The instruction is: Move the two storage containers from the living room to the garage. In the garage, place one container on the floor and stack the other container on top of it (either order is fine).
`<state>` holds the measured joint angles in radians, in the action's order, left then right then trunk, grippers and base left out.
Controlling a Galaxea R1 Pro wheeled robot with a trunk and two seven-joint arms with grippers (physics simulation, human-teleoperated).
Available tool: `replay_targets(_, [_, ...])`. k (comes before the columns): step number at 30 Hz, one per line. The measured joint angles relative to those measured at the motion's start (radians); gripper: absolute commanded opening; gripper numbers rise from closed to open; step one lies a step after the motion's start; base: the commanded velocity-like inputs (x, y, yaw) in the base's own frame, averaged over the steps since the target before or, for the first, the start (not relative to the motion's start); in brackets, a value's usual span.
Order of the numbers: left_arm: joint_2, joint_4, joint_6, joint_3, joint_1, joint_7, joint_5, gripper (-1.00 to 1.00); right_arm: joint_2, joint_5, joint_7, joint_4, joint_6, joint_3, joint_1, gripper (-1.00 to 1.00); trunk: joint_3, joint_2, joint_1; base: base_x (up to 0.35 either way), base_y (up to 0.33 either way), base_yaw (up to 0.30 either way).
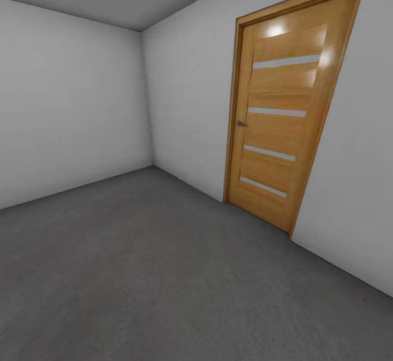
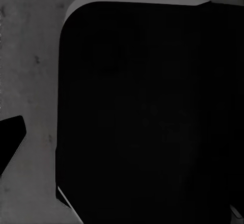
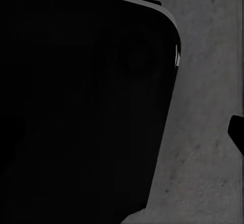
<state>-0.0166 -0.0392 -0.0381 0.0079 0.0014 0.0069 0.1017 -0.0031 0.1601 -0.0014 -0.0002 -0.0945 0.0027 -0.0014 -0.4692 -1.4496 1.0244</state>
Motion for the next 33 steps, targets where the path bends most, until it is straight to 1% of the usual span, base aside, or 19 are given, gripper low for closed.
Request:
replay_targets(24, [-0.001,0.0,-0.001,0.0,0.0,0.0,-0.002,1.0,-0.001,0.001,0.0,0.001,-0.001,-0.001,0.0,1.0,0.0,0.0,0.0,0.324,0.0,0.0])
replay_targets(26, [-0.001,0.0,-0.001,0.0,0.0,0.0,-0.002,1.0,-0.001,0.001,0.0,0.002,-0.002,-0.001,0.0,1.0,0.0,0.0,0.0,0.323,0.0,-0.088])
replay_targets(33, [-0.002,0.0,-0.001,0.0,0.0,0.0,-0.003,1.0,0.0,0.001,0.0,0.002,-0.001,-0.001,0.0,1.0,0.0,0.0,0.0,0.324,0.0,-0.266])
